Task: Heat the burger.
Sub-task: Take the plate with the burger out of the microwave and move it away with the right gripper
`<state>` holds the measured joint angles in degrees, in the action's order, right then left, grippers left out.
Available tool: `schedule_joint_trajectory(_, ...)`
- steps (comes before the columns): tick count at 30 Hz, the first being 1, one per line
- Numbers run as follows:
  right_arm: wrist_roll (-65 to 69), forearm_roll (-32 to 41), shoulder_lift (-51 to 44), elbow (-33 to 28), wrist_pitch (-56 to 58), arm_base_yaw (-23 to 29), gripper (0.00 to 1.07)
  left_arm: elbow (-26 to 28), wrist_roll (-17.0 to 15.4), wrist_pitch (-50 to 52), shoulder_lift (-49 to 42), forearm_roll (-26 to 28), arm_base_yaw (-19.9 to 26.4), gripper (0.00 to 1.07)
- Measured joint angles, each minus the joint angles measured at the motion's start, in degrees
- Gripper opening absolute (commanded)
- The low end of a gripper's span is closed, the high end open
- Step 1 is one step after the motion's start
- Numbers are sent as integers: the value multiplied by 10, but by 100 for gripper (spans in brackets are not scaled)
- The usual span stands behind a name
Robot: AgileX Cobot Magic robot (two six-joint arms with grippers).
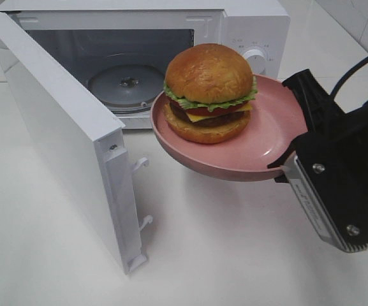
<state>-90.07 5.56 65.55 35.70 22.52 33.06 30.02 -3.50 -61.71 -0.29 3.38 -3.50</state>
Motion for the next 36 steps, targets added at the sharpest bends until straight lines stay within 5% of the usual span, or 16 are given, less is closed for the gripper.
schedule_joint_trajectory(23, 183, -132, -241, -90, 162, 0, 1, 0, 0, 0, 0, 0, 0, 100)
schedule_joint_trajectory(36, 398, -252, -264, -101, 217, 0, 1, 0, 0, 0, 0, 0, 0, 100)
